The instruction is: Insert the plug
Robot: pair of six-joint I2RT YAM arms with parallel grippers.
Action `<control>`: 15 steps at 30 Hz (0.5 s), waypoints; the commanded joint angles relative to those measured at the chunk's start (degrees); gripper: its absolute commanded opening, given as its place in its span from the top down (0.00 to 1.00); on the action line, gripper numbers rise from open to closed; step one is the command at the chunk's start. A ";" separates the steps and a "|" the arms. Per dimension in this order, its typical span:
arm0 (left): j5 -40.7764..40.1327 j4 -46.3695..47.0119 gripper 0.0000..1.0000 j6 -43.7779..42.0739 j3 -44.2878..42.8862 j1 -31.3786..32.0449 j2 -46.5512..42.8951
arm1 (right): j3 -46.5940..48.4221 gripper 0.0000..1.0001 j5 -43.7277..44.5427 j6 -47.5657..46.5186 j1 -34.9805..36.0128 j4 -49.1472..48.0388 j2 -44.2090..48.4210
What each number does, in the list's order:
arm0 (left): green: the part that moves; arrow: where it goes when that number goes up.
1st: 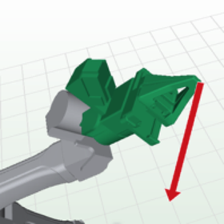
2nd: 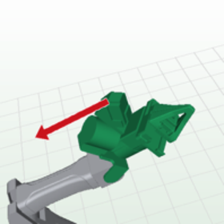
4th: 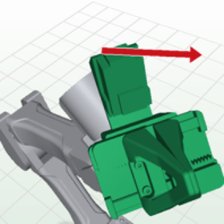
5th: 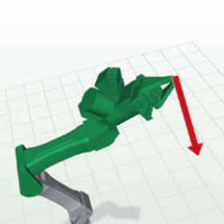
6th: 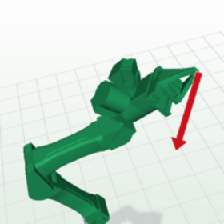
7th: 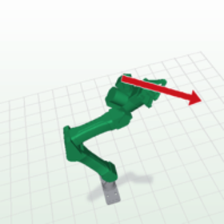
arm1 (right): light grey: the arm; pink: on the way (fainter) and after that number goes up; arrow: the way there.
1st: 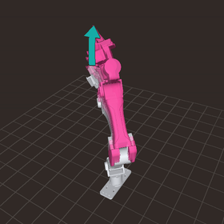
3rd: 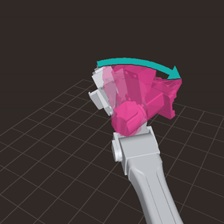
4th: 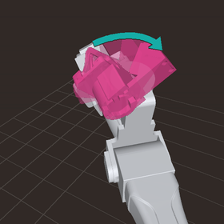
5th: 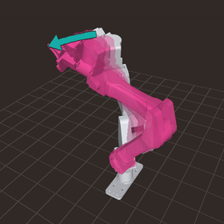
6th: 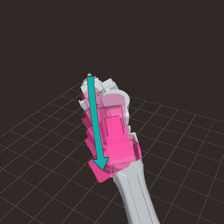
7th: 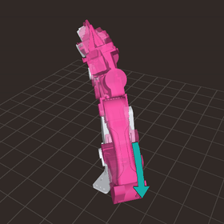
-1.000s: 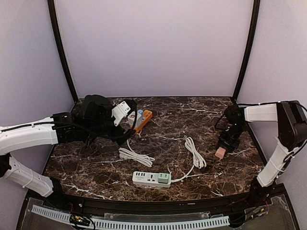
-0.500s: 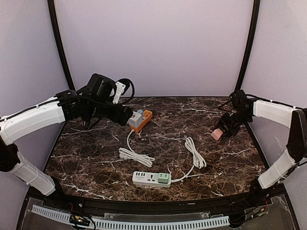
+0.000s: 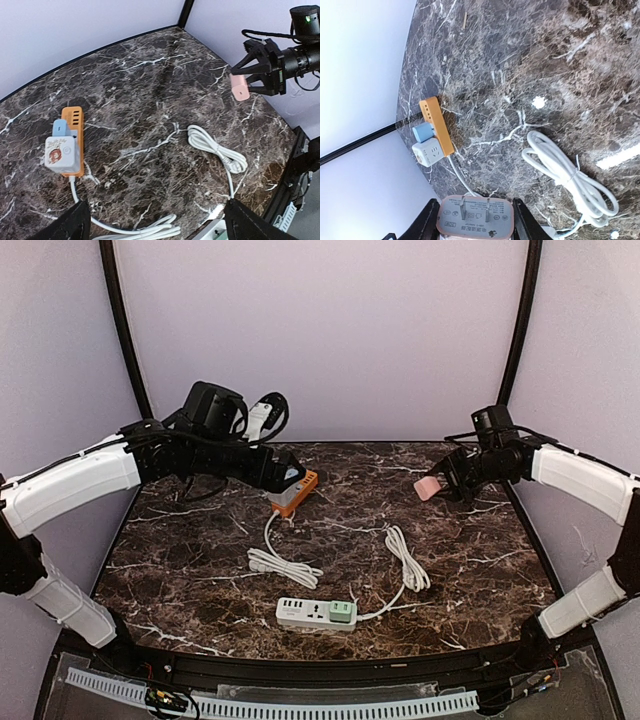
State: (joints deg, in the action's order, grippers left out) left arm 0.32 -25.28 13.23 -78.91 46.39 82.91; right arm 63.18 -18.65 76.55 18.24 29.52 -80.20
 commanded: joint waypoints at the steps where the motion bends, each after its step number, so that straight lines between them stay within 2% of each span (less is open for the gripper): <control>1: 8.49 7.72 0.09 3.43 0.13 -0.23 0.90 | 0.05 0.77 -0.62 7.34 3.32 -4.91 3.26; 7: 9.08 11.40 0.12 4.10 -0.20 2.63 3.81 | 0.60 0.76 0.76 11.09 7.88 -6.03 4.05; 15: 4.86 14.18 0.13 1.55 -2.79 7.66 7.27 | 1.16 0.77 2.62 14.51 12.26 -6.28 4.80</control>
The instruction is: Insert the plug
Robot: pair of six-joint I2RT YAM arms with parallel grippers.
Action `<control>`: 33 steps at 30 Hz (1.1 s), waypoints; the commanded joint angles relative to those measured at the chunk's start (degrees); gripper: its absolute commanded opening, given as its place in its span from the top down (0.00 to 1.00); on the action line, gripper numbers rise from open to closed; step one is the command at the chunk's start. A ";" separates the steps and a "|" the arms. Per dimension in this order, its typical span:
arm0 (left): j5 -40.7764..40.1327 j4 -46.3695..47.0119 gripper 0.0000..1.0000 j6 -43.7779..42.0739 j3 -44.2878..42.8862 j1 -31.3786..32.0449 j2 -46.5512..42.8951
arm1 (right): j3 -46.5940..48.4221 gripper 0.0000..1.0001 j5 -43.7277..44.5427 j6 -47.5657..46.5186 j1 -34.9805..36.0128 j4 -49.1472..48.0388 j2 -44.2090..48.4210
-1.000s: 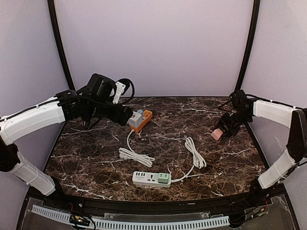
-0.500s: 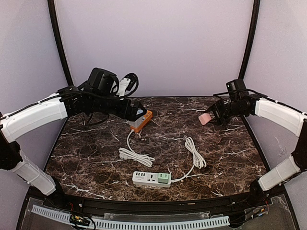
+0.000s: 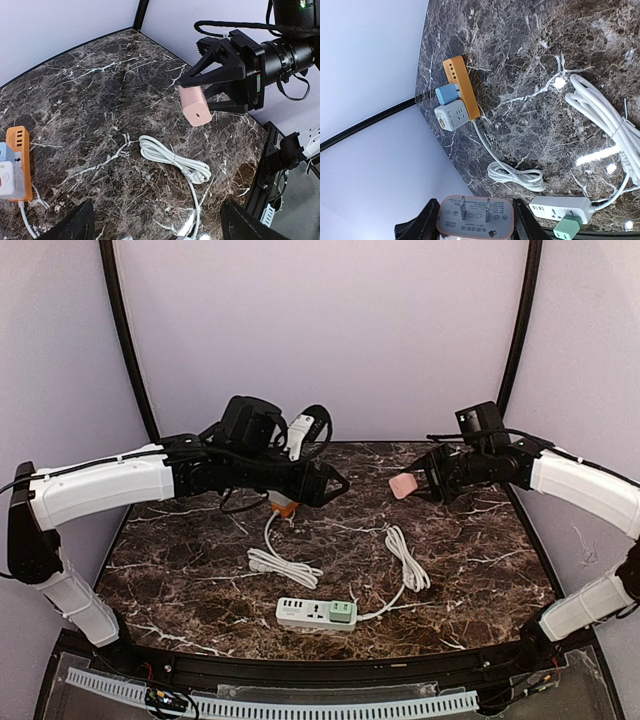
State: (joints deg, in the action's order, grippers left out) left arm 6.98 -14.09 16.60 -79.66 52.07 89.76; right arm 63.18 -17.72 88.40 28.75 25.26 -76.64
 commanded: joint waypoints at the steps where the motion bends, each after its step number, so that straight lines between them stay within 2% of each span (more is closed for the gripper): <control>1: -2.11 3.56 0.13 -2.13 -2.19 2.37 0.73 | 1.20 0.76 1.77 3.11 2.21 -2.02 1.23; 7: -4.01 5.60 0.15 -2.42 -3.50 3.86 3.12 | 0.80 0.78 3.22 6.27 4.68 -2.51 2.09; 16: -4.07 12.46 0.16 4.02 -4.44 3.91 7.00 | -0.91 0.80 6.27 14.85 7.38 -6.88 5.43; 20: -2.02 17.04 0.17 5.29 -5.98 3.91 8.97 | -0.59 0.81 6.97 17.32 7.81 -7.68 5.98; 33: 1.32 20.87 0.17 8.97 -11.69 3.91 14.80 | -2.01 0.81 9.39 21.96 8.42 -10.75 8.05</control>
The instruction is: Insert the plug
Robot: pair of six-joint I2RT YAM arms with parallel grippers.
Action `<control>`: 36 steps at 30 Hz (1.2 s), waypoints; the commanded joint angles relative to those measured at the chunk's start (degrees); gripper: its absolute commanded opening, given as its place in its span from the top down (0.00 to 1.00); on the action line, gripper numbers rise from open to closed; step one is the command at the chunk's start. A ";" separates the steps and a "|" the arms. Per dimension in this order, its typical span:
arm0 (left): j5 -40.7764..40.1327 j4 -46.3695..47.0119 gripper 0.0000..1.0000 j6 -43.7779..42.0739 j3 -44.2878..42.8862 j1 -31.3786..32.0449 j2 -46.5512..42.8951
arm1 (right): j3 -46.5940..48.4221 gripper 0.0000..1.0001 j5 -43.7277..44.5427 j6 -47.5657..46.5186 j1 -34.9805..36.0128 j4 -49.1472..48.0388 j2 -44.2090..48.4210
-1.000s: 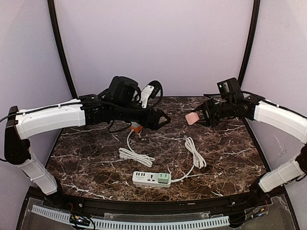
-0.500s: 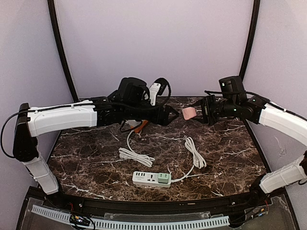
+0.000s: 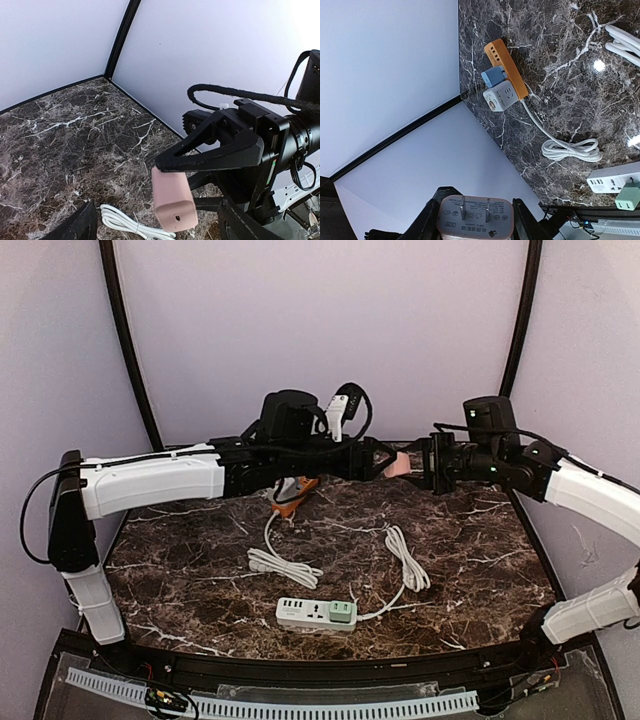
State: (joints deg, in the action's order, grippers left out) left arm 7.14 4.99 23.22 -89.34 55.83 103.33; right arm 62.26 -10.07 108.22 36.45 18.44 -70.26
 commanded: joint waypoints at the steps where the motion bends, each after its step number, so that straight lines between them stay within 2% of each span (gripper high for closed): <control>1: 1.19 2.06 0.18 2.74 -2.30 0.15 1.82 | -1.28 0.81 1.91 2.59 0.73 -4.35 1.81; 9: 3.23 2.72 0.27 5.89 -6.41 0.16 5.36 | -1.70 0.82 2.06 4.09 0.90 -6.67 2.05; 14: 3.35 3.00 0.41 6.42 -6.92 0.15 6.06 | -2.43 0.83 2.84 4.44 0.90 -7.67 2.78; 20: 4.53 2.90 0.52 7.36 -7.98 0.17 6.97 | -3.82 0.83 3.51 4.98 0.87 -9.27 3.65; 36: 5.48 2.10 0.55 8.99 -9.51 0.16 8.61 | -3.65 0.83 4.09 3.28 0.91 -10.40 4.08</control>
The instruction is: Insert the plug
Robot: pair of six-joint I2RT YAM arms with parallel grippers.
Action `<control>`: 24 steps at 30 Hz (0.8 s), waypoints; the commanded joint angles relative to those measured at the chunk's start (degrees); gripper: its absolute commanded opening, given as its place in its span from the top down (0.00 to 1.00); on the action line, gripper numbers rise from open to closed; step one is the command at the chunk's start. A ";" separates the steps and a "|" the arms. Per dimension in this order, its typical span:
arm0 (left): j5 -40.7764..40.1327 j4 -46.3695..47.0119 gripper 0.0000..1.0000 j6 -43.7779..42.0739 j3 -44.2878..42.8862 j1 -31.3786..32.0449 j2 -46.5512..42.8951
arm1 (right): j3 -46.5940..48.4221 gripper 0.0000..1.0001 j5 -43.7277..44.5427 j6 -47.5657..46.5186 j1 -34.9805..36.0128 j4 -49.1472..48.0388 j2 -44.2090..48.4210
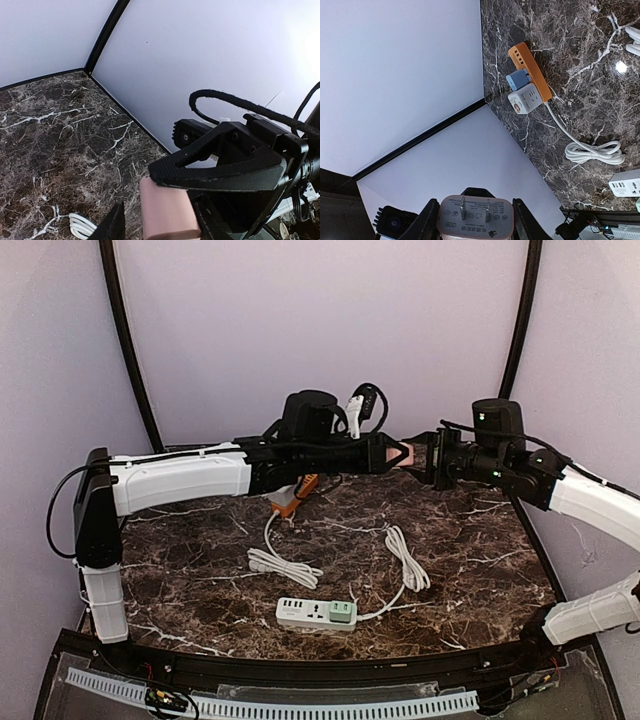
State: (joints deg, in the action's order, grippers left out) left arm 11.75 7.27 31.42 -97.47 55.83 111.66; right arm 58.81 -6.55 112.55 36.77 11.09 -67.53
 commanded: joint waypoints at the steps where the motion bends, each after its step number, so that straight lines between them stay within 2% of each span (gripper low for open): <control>1: 0.93 -0.15 0.55 0.86 -1.39 0.16 0.29 | -0.19 0.84 0.57 -1.09 0.58 -3.13 1.35; 18: 1.34 -0.96 0.47 0.66 -1.49 0.15 0.32 | -0.11 0.84 1.61 -2.02 0.54 -2.79 1.91; 24: 1.02 -1.18 0.50 0.37 -1.49 0.15 0.08 | 1.16 0.85 1.13 -3.46 0.58 -0.77 1.23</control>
State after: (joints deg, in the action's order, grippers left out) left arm 12.69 6.98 32.16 -97.49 55.83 112.07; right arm 58.81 -5.85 110.87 36.77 10.41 -66.87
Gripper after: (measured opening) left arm 0.509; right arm 0.410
